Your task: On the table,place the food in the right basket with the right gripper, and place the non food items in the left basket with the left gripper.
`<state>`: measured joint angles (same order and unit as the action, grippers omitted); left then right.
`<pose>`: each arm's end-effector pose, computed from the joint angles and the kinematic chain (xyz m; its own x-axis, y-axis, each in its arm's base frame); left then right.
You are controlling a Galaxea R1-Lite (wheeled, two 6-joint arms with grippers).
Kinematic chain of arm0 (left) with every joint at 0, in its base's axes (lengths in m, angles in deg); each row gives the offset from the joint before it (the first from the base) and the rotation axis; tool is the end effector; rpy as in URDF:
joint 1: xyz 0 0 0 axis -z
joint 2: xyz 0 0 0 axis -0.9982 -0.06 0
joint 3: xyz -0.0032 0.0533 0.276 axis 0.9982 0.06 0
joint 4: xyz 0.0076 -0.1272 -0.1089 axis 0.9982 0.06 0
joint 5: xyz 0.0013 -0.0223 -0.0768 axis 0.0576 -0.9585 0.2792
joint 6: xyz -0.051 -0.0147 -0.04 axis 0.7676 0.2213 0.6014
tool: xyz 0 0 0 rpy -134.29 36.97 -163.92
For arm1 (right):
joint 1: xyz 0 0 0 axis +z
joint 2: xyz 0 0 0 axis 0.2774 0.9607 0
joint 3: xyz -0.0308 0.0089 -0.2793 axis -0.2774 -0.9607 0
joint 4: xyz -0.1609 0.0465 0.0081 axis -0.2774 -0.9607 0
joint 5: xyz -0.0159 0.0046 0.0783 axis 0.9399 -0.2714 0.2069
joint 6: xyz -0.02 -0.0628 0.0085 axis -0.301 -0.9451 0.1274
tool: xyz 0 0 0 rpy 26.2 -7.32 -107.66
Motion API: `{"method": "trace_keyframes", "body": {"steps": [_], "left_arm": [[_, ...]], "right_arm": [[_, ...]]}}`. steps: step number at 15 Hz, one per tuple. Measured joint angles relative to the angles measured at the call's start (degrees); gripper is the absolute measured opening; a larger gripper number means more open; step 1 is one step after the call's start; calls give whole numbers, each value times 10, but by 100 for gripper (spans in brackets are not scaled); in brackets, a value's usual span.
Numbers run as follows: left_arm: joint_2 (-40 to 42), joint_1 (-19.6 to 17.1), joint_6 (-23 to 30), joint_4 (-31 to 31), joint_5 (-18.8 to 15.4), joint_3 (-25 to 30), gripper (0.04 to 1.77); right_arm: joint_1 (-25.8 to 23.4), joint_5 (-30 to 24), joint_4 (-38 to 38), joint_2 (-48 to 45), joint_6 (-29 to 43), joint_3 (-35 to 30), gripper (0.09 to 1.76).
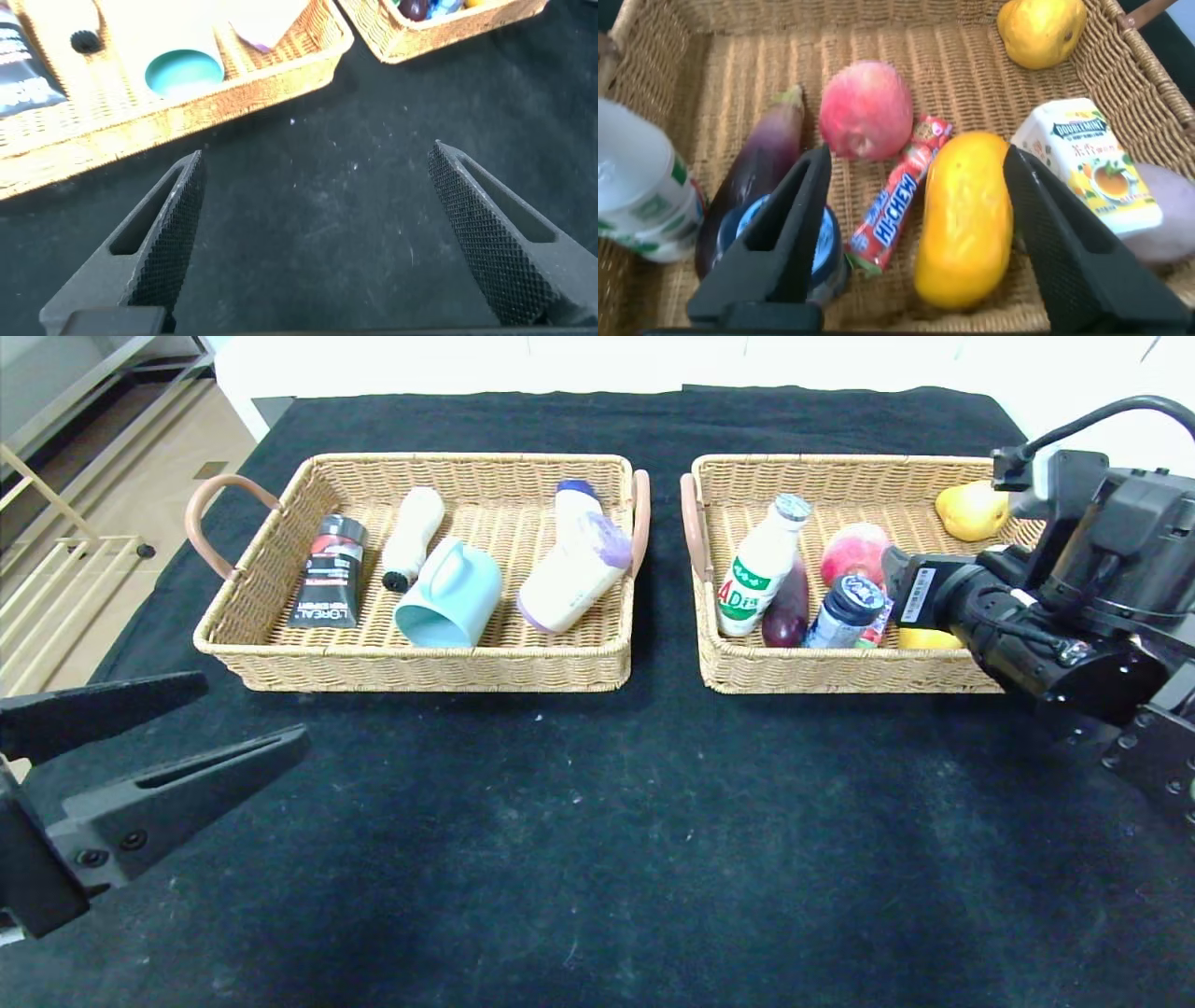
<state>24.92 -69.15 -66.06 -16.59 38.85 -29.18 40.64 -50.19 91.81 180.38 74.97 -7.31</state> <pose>0.1321 -0.0564 0.2593 0.8666 -0.4962 -0.0529 0.4974 0.8674 0.0114 0.3188 0.1065 0.2630 0.9865 -0.1375 0.0893 0.1342 0.9901 0.0413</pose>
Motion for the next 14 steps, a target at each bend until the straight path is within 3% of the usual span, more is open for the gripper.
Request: {"method": "trace_keyframes", "body": {"steps": [3,7,9,12,14], "left_arm": [[30,-1,0,36,13,-13,172],[102,-2,-1,206,55,-82,172],[141,-6,-1,260,78,-105,172],[199,-33,-2,315,93,-104,172],[236,-65,-2,340,89,-98,172]], "right_arm": [[12,-17,-79,-67,1,-10,148],[22,-53,-256,-222,3,-33,157],[27,-58,-332,-304,5,-60,160],[28,-62,-460,-428,5,-102,164],[3,-65,-546,-505,5,-118,165]]}}
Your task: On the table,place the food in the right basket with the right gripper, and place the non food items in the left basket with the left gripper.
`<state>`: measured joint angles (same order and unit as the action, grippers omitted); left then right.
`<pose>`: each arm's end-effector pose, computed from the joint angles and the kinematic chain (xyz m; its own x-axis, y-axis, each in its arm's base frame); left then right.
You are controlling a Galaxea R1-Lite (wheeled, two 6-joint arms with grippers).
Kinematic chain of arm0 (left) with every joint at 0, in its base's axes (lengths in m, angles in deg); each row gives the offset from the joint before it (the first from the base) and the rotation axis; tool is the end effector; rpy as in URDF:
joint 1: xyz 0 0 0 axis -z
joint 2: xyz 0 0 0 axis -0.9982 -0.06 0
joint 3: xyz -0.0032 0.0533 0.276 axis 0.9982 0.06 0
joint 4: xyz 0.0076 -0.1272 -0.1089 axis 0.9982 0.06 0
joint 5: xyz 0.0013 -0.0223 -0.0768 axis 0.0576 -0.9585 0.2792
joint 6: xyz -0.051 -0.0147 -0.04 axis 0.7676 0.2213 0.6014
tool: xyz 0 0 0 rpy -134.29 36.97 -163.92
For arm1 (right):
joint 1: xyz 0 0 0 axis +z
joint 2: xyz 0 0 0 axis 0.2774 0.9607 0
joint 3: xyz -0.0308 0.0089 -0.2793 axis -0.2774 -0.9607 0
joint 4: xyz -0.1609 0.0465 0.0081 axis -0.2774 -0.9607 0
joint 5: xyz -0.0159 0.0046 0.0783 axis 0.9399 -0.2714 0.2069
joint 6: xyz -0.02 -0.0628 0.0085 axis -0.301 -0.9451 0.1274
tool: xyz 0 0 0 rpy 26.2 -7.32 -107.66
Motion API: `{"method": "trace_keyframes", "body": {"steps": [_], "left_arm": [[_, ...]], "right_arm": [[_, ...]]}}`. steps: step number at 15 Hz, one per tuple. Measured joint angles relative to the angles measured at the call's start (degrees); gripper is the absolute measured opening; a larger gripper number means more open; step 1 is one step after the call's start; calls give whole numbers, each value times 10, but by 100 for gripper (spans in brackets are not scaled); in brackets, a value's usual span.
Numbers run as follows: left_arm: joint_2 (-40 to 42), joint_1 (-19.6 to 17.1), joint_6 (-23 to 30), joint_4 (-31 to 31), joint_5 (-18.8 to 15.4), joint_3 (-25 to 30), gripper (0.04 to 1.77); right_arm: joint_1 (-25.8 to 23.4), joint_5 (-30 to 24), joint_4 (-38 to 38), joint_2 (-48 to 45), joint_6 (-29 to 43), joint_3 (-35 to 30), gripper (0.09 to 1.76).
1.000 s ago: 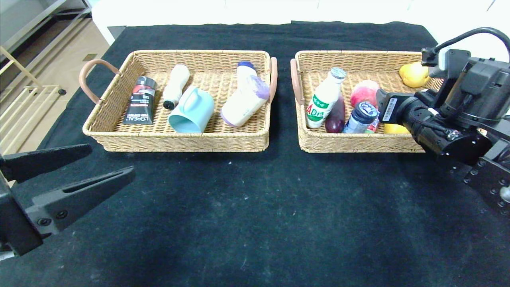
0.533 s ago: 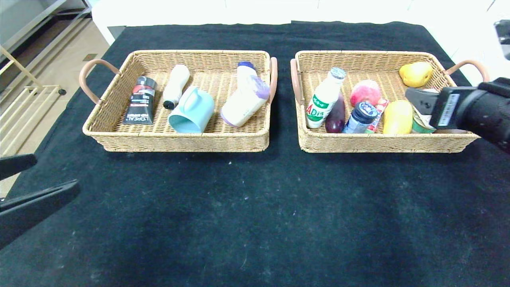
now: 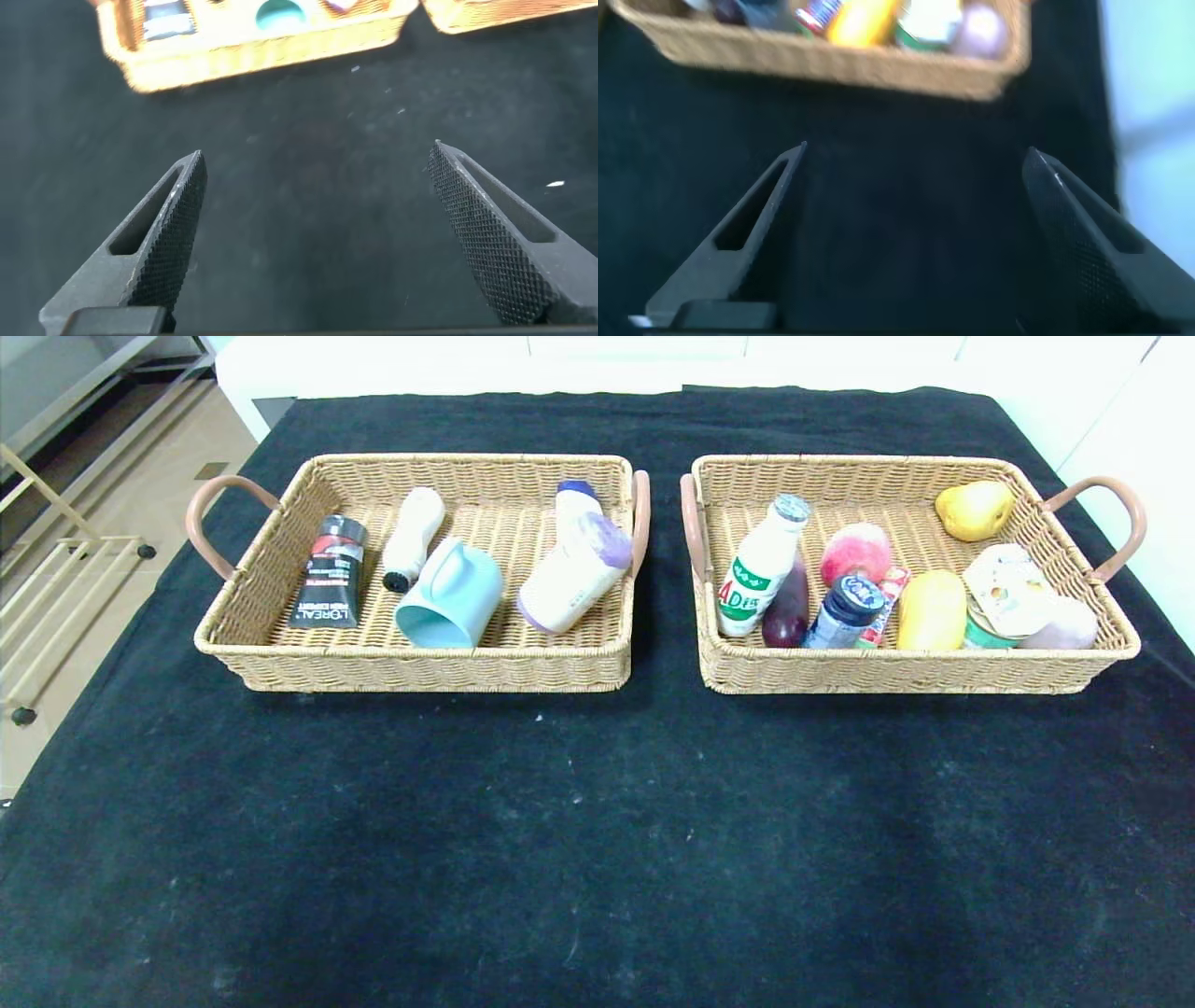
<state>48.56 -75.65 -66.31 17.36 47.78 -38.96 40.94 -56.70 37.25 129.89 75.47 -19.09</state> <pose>0.0170 -0.0074 0.2560 0.9668 -0.2475 -0.0632 0.2493 0.9681 0.0235 0.0954 0.0124 0.2593 0.9880 -0.0226 -0.1530 0.0103 0.9967 -0.0804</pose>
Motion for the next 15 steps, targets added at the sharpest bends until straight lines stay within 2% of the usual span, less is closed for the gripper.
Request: {"method": "trace_keyframes", "body": {"steps": [3,8,10,12,15], "left_arm": [[47,-59,0,26,-26,0,172],[114,-162,-3,80,-122,-7,172],[133,-174,-4,86,-125,-7,172],[143,-177,-6,87,-124,-6,172],[148,-172,-18,93,-121,0,172]], "right_arm": [[-57,-3,-99,-84,-1,9,167],[-134,-6,-213,-198,2,13,169],[-166,-18,-242,-231,7,10,169],[-207,-52,-265,-266,13,-1,170],[-253,-101,-273,-319,22,-53,170]]}}
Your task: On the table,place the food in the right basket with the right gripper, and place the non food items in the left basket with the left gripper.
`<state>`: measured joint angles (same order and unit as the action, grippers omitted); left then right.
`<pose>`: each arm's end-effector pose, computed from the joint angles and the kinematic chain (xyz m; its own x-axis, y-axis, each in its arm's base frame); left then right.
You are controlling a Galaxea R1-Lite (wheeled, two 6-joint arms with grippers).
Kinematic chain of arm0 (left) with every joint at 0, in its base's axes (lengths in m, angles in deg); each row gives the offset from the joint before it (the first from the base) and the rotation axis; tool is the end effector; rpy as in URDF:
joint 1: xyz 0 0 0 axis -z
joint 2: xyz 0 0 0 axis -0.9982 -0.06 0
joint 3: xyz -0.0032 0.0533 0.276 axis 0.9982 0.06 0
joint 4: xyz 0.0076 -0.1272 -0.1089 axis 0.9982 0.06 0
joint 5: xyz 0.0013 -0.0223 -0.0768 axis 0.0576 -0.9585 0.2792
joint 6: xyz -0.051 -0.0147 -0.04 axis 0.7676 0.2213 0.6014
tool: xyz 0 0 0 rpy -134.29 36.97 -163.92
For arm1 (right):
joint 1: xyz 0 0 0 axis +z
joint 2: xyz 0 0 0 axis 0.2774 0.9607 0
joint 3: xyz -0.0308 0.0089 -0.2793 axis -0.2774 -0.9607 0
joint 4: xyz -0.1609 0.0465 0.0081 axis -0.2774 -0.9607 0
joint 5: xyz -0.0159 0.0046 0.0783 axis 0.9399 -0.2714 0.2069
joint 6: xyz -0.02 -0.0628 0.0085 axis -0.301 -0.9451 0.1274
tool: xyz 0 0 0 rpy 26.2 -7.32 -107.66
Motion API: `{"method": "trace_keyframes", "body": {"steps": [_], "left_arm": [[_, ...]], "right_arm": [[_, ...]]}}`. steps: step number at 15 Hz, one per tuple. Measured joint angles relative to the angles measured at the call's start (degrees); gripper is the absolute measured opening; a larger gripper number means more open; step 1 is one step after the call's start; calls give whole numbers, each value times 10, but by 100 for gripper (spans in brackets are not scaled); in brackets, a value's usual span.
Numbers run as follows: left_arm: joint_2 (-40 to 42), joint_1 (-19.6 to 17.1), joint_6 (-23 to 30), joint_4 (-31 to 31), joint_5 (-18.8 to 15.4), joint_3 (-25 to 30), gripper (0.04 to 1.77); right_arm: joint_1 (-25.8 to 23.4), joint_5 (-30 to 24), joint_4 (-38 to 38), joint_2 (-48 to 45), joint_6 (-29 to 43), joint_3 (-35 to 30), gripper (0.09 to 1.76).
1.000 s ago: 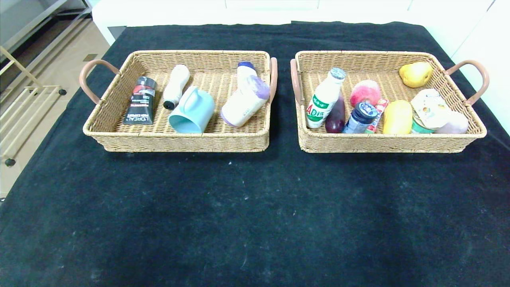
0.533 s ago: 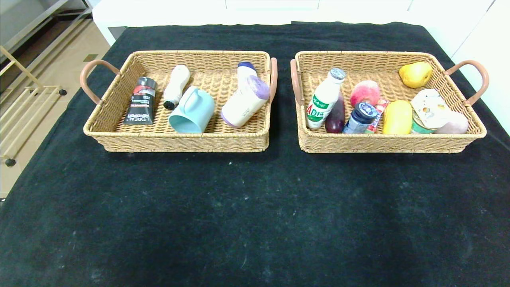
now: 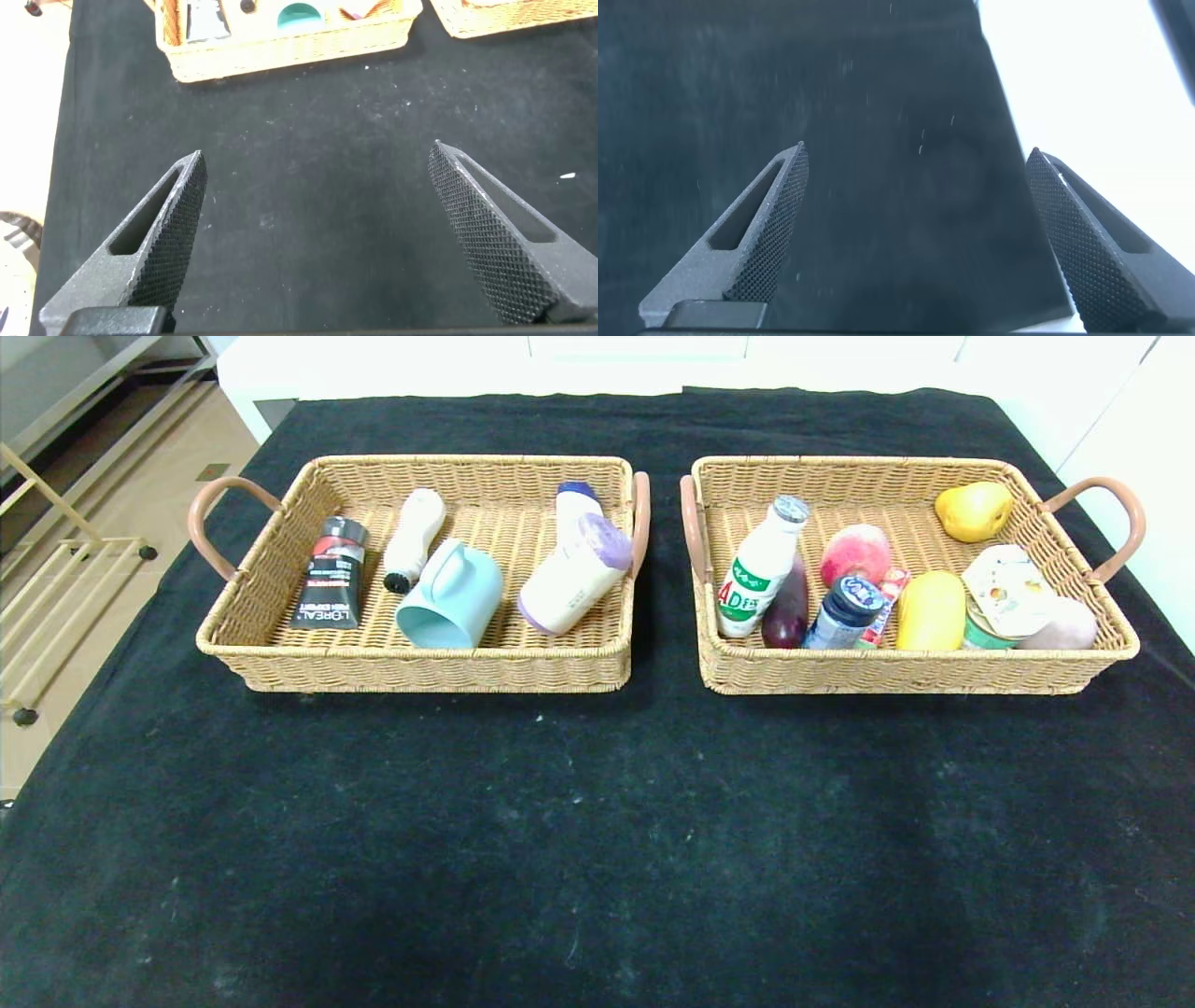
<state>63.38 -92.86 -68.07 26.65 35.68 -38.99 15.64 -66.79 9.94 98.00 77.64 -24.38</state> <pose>-0.0454 -0.0230 0.2286 0.9865 -0.1606 0.0324 0.1582 0.9851 0.0670 -0.0341 -0.0176 0.1815 0.9442 -0.2787 -0.1754 0.2798 0.9599 -0.0185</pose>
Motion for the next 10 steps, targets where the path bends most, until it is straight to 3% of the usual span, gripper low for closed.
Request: {"method": "trace_keyframes", "body": {"steps": [4,8,10], "left_arm": [[13,52,1,0,39,14,172],[87,62,-1,-12,14,98,172],[123,62,-4,-55,13,160,172]], "right_arm": [[-5,-42,4,-39,7,-32,170],[1,-134,21,-104,-12,-66,170],[3,-146,99,-128,-21,-113,170]]}}
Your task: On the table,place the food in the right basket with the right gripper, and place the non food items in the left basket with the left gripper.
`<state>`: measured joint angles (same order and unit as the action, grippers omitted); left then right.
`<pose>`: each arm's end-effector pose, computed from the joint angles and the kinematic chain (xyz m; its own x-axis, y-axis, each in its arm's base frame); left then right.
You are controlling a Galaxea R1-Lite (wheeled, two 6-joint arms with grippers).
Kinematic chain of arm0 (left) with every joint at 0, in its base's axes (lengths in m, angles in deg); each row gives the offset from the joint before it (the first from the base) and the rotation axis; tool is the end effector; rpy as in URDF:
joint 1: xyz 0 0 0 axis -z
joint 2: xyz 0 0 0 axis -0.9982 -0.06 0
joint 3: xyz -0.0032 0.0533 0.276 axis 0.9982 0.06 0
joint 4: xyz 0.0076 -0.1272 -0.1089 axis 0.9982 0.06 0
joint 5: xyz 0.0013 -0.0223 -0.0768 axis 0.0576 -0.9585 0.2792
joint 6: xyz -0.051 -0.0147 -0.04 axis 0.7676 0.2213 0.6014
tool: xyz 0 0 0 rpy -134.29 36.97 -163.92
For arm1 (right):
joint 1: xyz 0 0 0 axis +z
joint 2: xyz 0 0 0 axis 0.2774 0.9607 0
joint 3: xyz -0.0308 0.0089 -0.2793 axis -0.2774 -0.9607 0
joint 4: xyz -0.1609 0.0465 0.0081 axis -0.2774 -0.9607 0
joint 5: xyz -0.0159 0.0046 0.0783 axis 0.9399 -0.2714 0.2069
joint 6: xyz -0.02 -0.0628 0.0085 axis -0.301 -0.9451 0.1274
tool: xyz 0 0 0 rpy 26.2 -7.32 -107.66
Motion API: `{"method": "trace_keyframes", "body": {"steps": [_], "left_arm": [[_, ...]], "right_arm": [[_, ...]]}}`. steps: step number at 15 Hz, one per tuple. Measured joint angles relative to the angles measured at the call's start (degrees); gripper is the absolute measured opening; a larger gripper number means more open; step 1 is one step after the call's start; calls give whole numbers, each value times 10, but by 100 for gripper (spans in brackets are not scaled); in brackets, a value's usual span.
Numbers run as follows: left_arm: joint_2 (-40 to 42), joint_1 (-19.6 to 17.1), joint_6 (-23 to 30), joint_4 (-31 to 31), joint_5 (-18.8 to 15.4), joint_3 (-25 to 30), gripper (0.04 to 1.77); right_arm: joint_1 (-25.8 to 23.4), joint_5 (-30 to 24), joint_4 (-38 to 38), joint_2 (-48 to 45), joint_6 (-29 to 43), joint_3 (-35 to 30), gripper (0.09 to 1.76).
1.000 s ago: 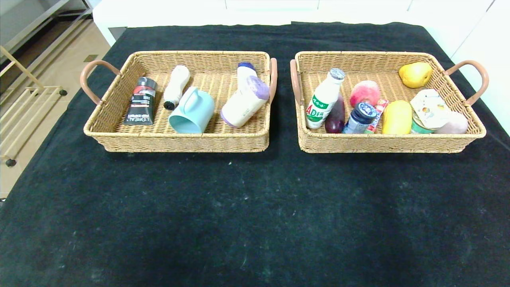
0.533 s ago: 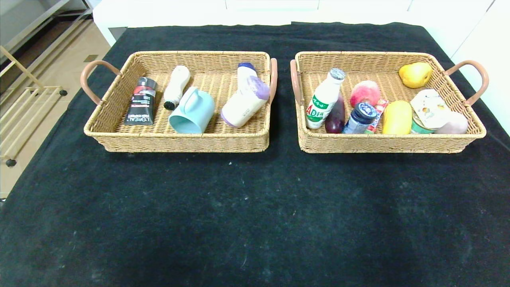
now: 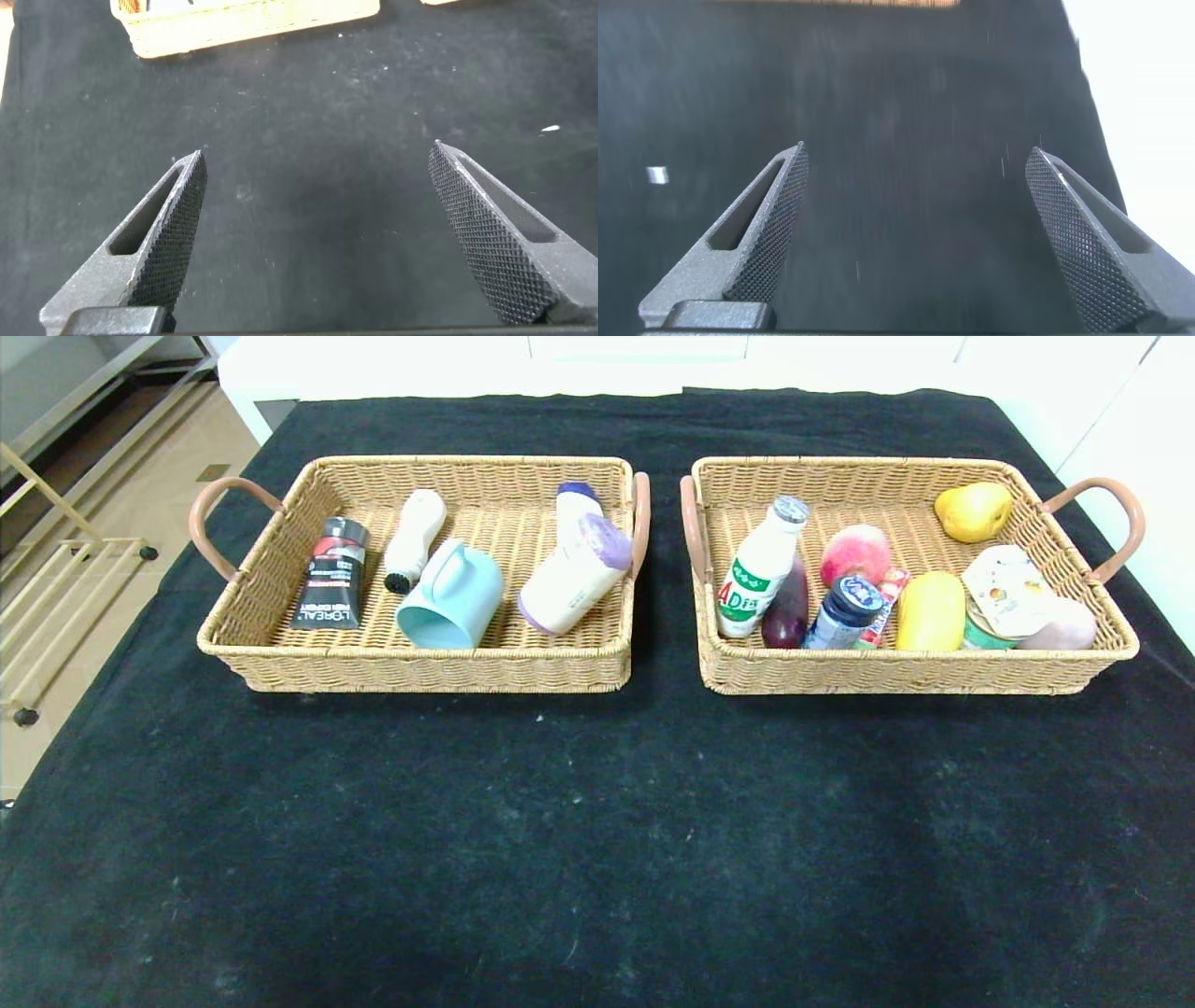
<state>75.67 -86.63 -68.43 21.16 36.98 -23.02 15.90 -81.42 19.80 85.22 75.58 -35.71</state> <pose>-0.0481 -0.0165 0.1684 0.9675 -0.2448 0.0632 0.2396 0.9676 0.0802 -0.0415 -0.0010 0.1502 0.9996 -0.0226 0.0142 0.0227 0.9997 -0.0043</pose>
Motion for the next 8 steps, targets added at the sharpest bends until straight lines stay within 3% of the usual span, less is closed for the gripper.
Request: {"method": "trace_keyframes", "body": {"steps": [5,7,8], "left_arm": [[30,0,-15,-253,66,205,172],[33,0,-28,-326,85,287,172],[34,0,-31,-345,91,316,172]], "right_arm": [[0,-19,304,-17,-17,-215,170],[0,-23,357,-18,-23,-284,170],[0,-24,348,-18,-26,-299,170]]}}
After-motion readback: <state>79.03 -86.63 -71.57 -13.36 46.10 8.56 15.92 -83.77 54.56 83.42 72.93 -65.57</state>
